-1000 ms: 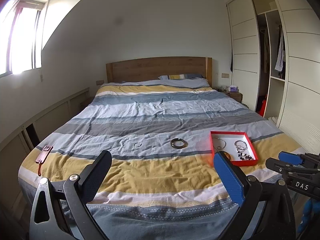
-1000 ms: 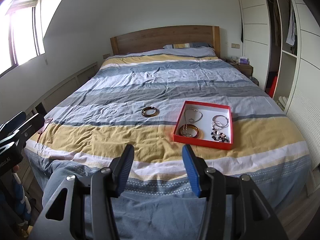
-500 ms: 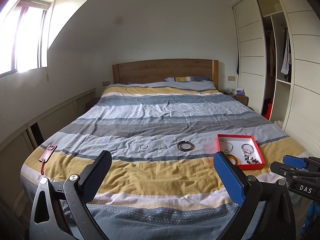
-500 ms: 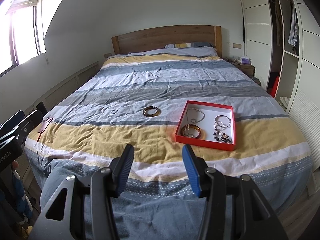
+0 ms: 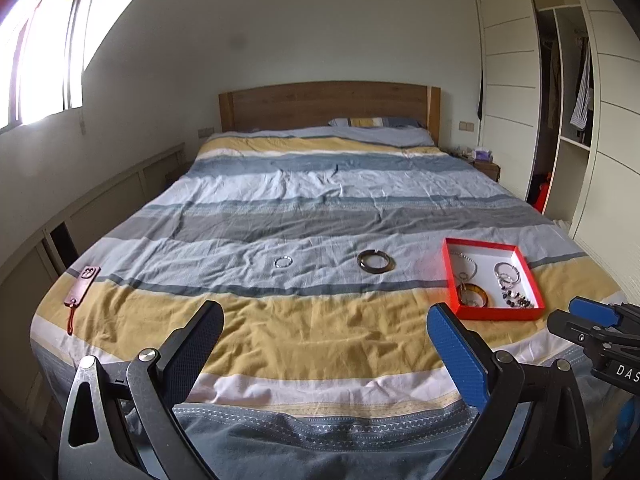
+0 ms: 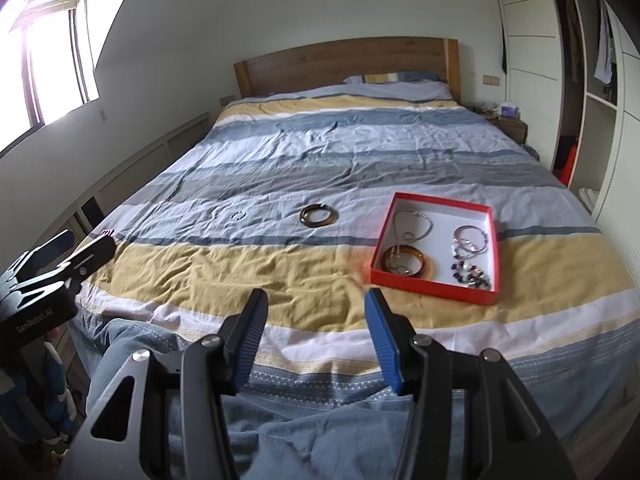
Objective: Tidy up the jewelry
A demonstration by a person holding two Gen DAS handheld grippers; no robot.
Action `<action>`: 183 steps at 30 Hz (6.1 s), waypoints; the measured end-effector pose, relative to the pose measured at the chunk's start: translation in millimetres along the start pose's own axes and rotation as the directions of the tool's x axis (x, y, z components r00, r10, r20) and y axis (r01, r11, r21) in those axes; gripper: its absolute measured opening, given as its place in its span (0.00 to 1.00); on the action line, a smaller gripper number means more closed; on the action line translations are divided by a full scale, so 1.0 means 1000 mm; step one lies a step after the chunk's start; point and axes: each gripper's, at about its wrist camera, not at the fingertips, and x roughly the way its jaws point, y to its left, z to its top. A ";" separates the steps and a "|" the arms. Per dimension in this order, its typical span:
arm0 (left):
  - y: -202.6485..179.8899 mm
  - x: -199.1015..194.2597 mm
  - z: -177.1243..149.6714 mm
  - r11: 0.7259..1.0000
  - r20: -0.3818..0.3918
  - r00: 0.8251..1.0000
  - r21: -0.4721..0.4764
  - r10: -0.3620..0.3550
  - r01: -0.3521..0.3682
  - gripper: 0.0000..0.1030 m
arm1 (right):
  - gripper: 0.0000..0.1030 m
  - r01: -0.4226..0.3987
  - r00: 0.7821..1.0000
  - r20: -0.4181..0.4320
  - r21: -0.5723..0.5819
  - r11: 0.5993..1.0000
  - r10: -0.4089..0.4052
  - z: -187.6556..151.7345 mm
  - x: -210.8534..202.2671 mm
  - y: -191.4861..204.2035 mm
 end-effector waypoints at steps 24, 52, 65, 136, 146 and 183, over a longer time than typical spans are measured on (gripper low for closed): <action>0.029 0.100 -0.014 1.000 -0.190 0.981 -0.011 -0.028 0.026 0.97 | 0.47 -0.001 0.989 -0.145 0.017 1.000 0.004 0.005 0.081 0.010; 0.109 0.247 0.010 0.992 -0.303 0.953 -0.125 -0.014 -0.025 0.88 | 0.47 -0.069 0.961 -0.269 -0.015 0.998 0.062 0.060 0.233 0.011; 0.147 0.388 0.031 0.973 -0.373 0.925 -0.231 -0.075 -0.015 0.56 | 0.46 0.011 0.959 -0.281 0.103 0.995 0.019 0.112 0.356 -0.032; -0.254 0.361 0.013 0.853 -0.428 0.815 0.166 -0.390 0.495 0.04 | 0.08 0.305 0.926 -0.233 -0.001 0.952 -0.297 0.086 0.286 -0.256; -0.261 0.367 0.006 0.856 -0.425 0.826 0.189 -0.370 0.481 0.06 | 0.11 0.293 0.916 -0.277 -0.027 0.956 -0.289 0.083 0.299 -0.255; -0.160 0.173 0.023 0.962 -0.229 0.945 0.084 -0.234 0.259 0.76 | 0.35 0.207 0.967 -0.162 0.059 0.977 -0.196 0.030 0.126 -0.138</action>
